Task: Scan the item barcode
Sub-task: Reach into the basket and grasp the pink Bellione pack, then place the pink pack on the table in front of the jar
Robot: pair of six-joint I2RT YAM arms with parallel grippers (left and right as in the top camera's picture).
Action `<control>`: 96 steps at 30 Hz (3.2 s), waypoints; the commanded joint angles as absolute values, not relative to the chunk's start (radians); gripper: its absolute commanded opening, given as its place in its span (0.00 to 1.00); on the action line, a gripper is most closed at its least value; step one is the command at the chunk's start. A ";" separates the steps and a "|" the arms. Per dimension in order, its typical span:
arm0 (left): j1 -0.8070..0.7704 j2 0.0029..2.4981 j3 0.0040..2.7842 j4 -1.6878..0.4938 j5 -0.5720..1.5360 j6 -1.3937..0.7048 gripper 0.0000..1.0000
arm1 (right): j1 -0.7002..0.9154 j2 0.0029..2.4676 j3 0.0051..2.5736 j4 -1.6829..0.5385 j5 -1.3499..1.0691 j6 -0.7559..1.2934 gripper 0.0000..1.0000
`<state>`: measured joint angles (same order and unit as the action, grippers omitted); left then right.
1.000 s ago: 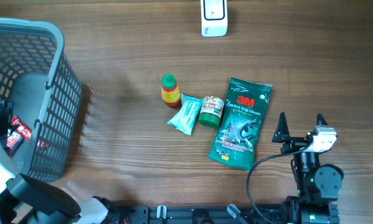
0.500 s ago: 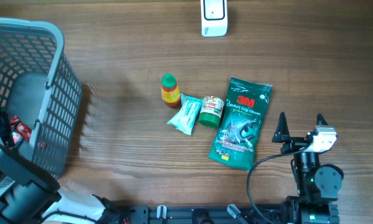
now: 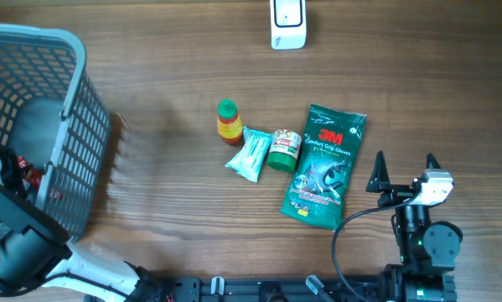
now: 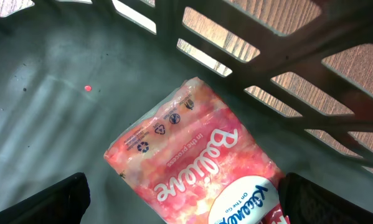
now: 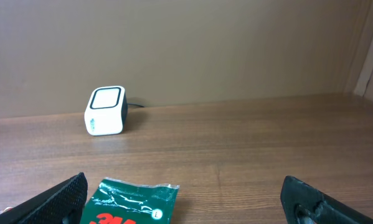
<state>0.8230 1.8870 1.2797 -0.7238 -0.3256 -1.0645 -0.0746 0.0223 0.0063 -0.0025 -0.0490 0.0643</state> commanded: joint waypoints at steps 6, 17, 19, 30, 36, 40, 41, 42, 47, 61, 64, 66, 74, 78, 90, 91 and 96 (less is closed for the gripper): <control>0.828 1.912 1.273 -0.687 -0.342 -1.081 1.00 | -0.076 0.018 0.006 0.000 -0.060 0.078 1.00; 0.828 1.912 1.273 -0.653 -0.342 -1.082 0.38 | -0.076 0.018 0.006 0.000 -0.060 0.079 1.00; 0.828 1.912 1.273 -0.653 -0.342 -1.082 0.29 | -0.076 0.018 0.006 0.000 -0.060 0.078 1.00; 0.826 1.773 1.270 -0.666 -0.122 -1.077 0.04 | -0.076 0.018 0.006 0.000 -0.060 0.079 1.00; 0.826 1.495 1.270 -0.656 0.034 -1.078 0.04 | -0.076 0.018 0.006 0.000 -0.060 0.079 1.00; 0.826 1.293 1.270 -0.577 0.256 -1.078 0.04 | -0.076 0.018 0.006 0.000 -0.060 0.079 1.00; 0.826 1.237 1.270 -0.544 0.341 -1.079 0.04 | -0.076 0.018 0.006 0.000 -0.060 0.079 1.00; 0.825 1.207 1.270 -0.526 0.386 -1.079 0.04 | -0.076 0.018 0.006 0.000 -0.060 0.079 1.00; 0.690 1.037 1.270 -0.475 0.502 -1.048 0.04 | -0.076 0.018 0.006 0.000 -0.060 0.078 1.00; -0.413 1.165 1.211 -1.104 -0.051 -0.865 0.04 | -0.076 0.018 0.006 0.000 -0.060 0.079 1.00; -0.555 1.210 1.097 -1.052 -0.066 -0.954 0.04 | -0.076 0.018 0.006 0.000 -0.060 0.079 1.00; -0.643 1.239 1.002 -0.982 -0.096 -1.058 0.04 | -0.076 0.018 0.006 0.000 -0.060 0.079 1.00; -0.836 1.448 0.835 -0.513 -0.096 -1.108 0.04 | -0.076 0.018 0.006 0.000 -0.060 0.079 1.00; -0.851 1.583 0.835 -0.443 -0.062 -1.110 0.24 | -0.076 0.018 0.006 0.000 -0.060 0.079 1.00; -0.844 1.305 1.042 -0.453 -0.192 -0.746 1.00 | -0.076 0.018 0.006 0.000 -0.060 0.079 1.00; -0.843 1.262 1.050 -0.452 -0.277 -0.729 1.00 | -0.076 0.018 0.006 0.000 -0.060 0.079 1.00; -0.737 1.027 1.050 -0.404 -0.694 -0.679 1.00 | -0.076 0.018 0.006 0.000 -0.060 0.079 1.00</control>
<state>-0.8131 1.1347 1.0428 -0.4397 -0.4122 -0.7700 -0.0746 0.0223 0.0063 -0.0021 -0.0494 0.0643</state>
